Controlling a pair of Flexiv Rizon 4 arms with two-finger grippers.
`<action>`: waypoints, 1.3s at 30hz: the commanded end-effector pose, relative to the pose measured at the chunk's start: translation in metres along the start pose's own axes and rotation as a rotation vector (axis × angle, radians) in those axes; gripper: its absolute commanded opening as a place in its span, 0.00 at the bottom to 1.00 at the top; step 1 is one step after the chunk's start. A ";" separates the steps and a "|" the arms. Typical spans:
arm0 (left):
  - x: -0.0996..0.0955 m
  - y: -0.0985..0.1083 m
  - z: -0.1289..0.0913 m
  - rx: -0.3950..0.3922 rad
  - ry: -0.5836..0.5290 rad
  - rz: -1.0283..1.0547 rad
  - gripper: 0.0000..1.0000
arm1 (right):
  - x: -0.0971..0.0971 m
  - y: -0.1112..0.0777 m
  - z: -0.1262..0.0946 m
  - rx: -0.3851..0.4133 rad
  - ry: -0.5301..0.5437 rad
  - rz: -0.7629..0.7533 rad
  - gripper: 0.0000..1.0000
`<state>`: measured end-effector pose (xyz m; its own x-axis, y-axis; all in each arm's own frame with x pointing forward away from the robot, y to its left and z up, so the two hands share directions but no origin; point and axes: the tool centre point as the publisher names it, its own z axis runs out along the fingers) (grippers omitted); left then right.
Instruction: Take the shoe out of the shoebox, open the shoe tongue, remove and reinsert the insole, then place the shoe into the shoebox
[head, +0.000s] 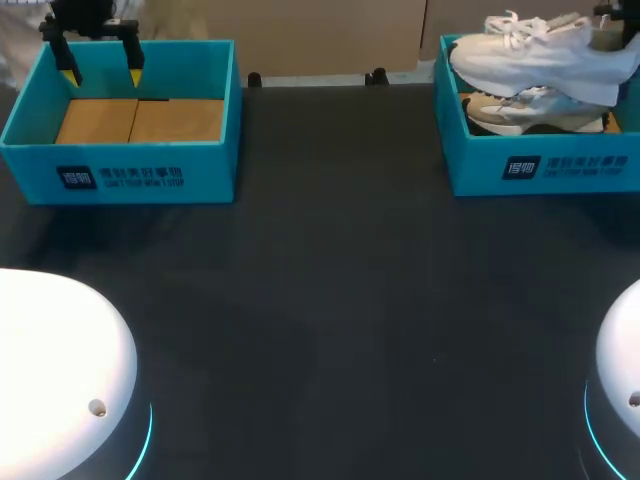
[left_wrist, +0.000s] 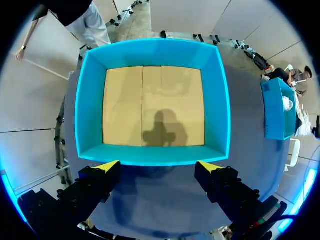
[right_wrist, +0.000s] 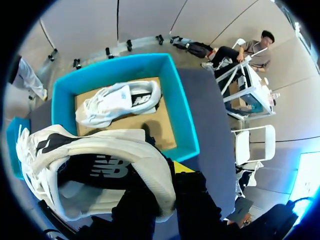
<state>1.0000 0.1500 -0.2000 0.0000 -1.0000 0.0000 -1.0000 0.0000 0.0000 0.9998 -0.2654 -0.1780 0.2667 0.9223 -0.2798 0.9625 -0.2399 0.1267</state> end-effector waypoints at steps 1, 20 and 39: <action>0.000 0.000 0.000 0.000 0.000 0.000 1.00 | 0.010 -0.038 -0.020 -0.046 -0.014 0.014 0.00; 0.000 0.000 0.000 0.000 0.000 0.000 1.00 | 0.091 -0.173 -0.092 -0.056 -0.036 0.063 0.00; 0.000 0.000 0.000 0.000 0.000 0.000 1.00 | 0.121 -0.226 -0.113 -0.030 -0.018 0.033 0.00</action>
<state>1.0000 0.1500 -0.2000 -0.0001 -1.0000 0.0000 -1.0000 0.0001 0.0000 0.8099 -0.0630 -0.1339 0.3003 0.9061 -0.2980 0.9512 -0.2611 0.1645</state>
